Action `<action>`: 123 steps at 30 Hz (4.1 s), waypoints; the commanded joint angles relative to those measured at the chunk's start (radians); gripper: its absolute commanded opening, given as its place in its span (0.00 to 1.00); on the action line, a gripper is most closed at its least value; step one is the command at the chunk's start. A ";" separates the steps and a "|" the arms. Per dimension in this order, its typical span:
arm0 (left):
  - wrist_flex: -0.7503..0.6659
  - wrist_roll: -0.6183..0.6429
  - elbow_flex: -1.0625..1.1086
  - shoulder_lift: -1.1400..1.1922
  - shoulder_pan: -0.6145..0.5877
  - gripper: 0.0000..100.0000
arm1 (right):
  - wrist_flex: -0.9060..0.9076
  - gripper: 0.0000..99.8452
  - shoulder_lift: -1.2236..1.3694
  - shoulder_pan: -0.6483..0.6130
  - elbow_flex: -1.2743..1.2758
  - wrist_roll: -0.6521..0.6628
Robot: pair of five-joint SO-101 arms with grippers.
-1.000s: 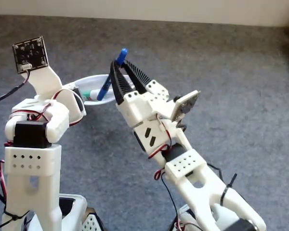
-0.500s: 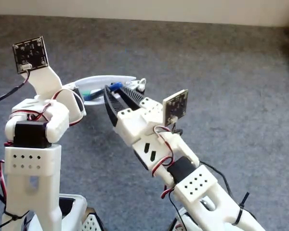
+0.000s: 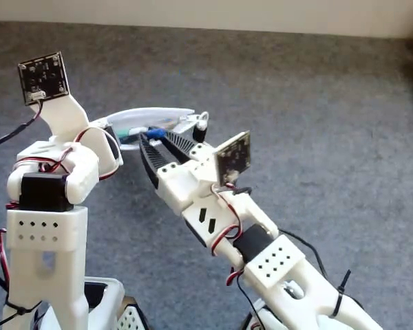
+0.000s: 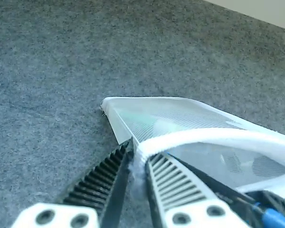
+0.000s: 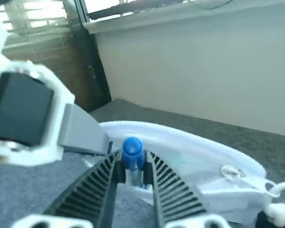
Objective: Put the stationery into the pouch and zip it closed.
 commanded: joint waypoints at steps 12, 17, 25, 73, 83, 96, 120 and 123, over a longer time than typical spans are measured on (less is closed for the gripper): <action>-0.014 -0.009 0.004 -0.001 0.021 0.01 | 0.005 0.20 0.031 -0.035 -0.031 0.031; -0.014 -0.009 0.004 -0.001 0.021 0.01 | 0.005 0.19 -0.022 -0.035 -0.027 0.031; -0.014 -0.009 0.004 -0.001 0.021 0.01 | 0.154 0.01 -0.209 -0.018 -0.035 0.029; -0.014 -0.009 0.015 -0.001 -0.033 0.01 | 0.410 0.21 -0.068 0.186 -0.045 0.048; -0.014 -0.009 0.015 -0.001 -0.033 0.01 | 0.268 0.21 0.099 0.191 -0.084 0.015; -0.014 -0.009 0.015 -0.001 -0.033 0.01 | 0.111 0.16 0.211 0.245 -0.084 0.017; -0.014 -0.009 0.018 -0.001 -0.033 0.01 | 0.064 0.00 0.209 0.248 -0.074 0.180; -0.021 -0.009 0.035 -0.001 -0.033 0.01 | 0.142 0.00 0.203 0.248 -0.084 0.199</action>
